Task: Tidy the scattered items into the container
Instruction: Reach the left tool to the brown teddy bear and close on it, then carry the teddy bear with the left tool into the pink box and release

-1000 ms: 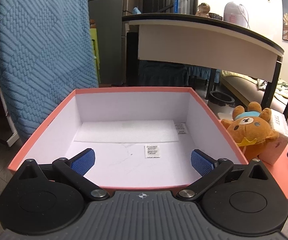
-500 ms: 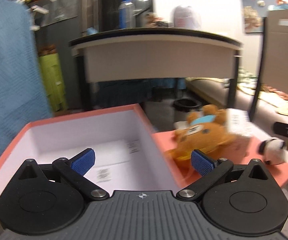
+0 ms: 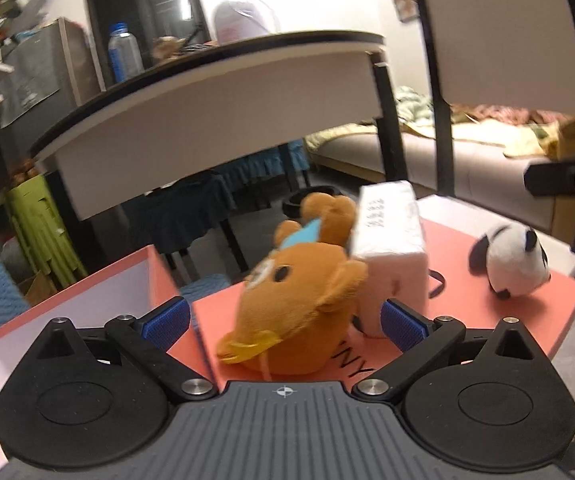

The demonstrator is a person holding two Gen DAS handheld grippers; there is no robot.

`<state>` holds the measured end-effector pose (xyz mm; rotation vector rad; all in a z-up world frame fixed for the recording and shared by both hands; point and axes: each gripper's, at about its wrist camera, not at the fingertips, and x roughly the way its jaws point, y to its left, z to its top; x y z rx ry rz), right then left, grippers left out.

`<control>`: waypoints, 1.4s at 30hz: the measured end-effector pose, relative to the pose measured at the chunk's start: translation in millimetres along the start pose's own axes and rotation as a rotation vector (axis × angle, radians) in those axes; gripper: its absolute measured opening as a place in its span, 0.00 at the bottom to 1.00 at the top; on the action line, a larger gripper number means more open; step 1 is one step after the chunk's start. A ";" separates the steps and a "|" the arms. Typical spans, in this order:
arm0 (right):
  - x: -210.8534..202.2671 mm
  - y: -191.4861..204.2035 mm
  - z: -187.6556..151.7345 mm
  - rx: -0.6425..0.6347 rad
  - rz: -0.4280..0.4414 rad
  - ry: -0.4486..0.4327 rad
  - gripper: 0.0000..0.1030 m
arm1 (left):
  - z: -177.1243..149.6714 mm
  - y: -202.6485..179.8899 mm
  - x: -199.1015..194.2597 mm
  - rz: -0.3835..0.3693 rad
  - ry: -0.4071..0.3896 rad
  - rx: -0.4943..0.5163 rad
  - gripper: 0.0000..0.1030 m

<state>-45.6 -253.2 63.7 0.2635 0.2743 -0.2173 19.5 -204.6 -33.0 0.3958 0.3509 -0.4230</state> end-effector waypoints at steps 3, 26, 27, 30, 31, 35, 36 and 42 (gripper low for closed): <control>-1.8 -6.6 0.3 0.011 -0.004 0.005 1.00 | -1.4 -12.5 12.9 -0.003 0.018 0.042 0.99; -1.0 -20.3 -0.8 0.029 -0.001 0.034 1.00 | -2.8 -22.2 54.4 0.101 0.101 0.098 0.58; -0.8 -19.9 -0.7 0.027 0.000 0.034 1.00 | -2.1 -20.8 53.4 0.100 0.098 0.088 0.56; 0.7 -17.7 -1.0 0.022 0.001 0.033 1.00 | 0.5 -15.7 49.0 0.094 0.085 0.052 0.51; 1.2 -17.0 -1.2 0.020 0.000 0.033 1.00 | 1.8 -13.6 46.2 0.091 0.075 0.041 0.51; 3.3 -14.2 -1.9 0.012 -0.003 0.032 1.00 | 6.9 -0.9 34.0 0.069 0.033 -0.029 0.47; 3.8 -13.6 -2.1 0.010 -0.003 0.031 1.00 | 8.3 4.0 30.4 0.064 0.022 -0.055 0.47; 6.8 -8.6 -3.0 -0.003 -0.005 0.030 1.00 | 15.3 31.2 4.9 0.055 -0.077 -0.179 0.47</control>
